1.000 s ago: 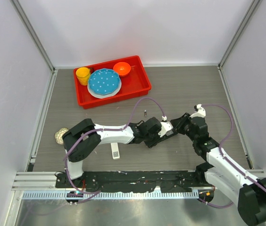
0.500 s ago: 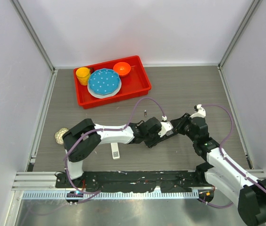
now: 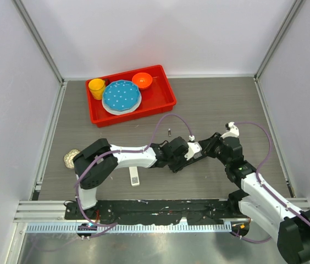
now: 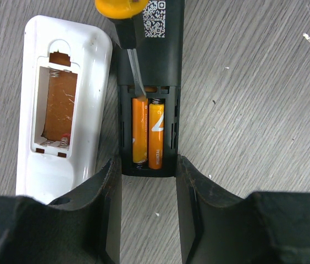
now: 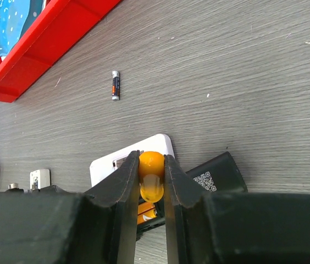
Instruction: Unload the batteries from the remote control
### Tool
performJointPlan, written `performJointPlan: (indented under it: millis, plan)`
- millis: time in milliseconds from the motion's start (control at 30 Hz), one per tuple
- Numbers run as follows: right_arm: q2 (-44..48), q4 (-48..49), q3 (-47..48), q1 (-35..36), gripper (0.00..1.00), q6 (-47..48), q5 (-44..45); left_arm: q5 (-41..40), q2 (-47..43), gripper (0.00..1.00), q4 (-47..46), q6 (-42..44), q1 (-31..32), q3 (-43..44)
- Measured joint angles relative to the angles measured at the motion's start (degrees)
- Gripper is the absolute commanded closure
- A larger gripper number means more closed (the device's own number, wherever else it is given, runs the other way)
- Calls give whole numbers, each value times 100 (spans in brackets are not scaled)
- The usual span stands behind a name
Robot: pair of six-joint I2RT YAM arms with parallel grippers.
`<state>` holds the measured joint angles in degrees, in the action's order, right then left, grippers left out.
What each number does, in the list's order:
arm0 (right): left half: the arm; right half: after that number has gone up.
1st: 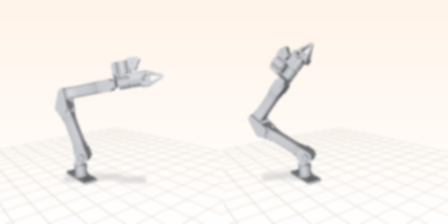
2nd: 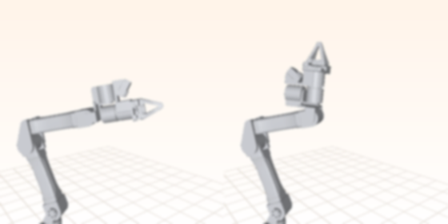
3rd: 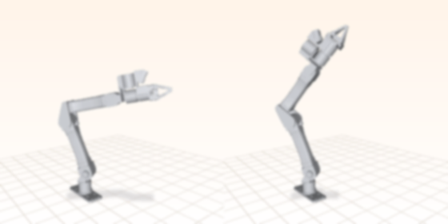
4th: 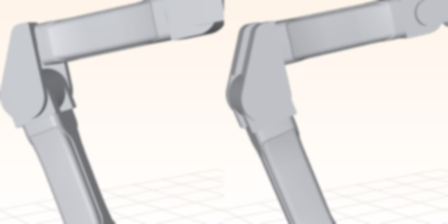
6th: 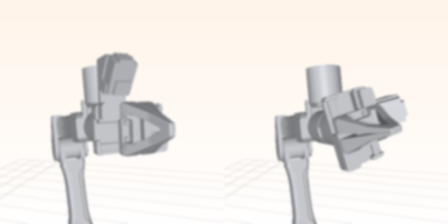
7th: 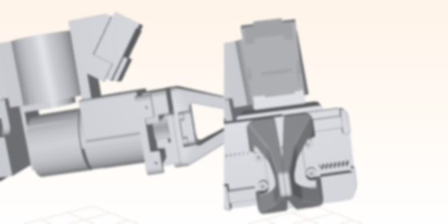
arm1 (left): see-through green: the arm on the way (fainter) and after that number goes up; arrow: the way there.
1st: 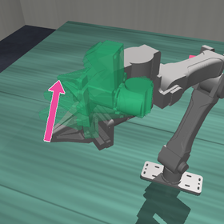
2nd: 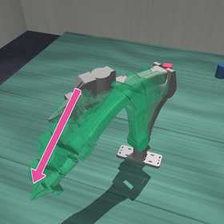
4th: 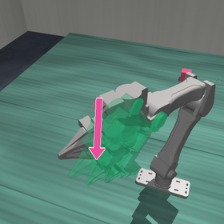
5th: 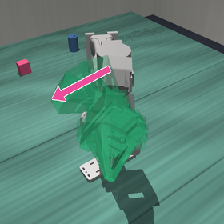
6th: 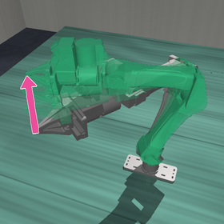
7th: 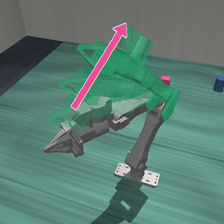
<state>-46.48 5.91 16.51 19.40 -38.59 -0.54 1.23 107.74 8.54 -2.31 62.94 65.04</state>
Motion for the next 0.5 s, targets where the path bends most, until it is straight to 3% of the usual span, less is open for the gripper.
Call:
performJointPlan:
  millis: [500]
  plan:
    - [-55, -48, 87, 570, 99, 260, 667, 4, 9, 100, 11, 0, 0, 11]
